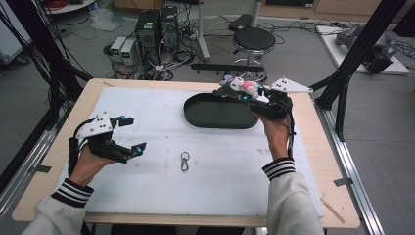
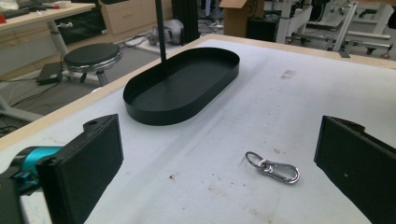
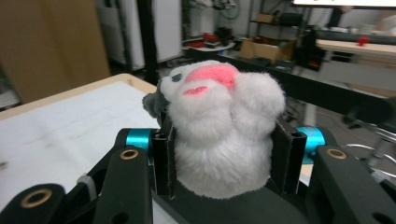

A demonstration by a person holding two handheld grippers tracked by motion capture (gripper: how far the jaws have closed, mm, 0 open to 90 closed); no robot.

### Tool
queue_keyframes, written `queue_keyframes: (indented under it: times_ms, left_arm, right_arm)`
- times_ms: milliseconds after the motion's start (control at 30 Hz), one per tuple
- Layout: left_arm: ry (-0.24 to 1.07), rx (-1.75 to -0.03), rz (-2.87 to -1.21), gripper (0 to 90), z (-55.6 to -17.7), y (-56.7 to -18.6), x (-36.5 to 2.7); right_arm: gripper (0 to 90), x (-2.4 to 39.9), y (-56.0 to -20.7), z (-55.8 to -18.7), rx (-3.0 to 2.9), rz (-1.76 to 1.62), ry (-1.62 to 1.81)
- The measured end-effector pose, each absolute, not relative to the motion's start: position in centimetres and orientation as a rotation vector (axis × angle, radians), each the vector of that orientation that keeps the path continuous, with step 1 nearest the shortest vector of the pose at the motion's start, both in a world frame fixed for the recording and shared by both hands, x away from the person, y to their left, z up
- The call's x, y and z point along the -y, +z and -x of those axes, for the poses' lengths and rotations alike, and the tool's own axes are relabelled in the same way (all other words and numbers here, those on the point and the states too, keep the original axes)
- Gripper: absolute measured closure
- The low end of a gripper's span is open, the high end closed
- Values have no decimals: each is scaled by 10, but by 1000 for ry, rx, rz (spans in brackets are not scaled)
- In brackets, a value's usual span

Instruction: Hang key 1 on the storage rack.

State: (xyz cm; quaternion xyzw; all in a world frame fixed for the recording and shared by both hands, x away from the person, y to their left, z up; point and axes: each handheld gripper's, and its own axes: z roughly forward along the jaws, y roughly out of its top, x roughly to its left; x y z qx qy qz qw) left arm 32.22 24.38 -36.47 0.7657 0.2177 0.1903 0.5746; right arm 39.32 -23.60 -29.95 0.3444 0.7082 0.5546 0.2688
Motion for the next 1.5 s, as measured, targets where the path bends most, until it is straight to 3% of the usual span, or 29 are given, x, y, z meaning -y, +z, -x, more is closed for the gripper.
queue_keyframes:
  times_ms: [1500]
  left_arm:
    - [534, -644, -1681, 17, -297, -420, -292]
  right_arm:
    - [530, 236, -293, -423, -1663, -1036, 1427]
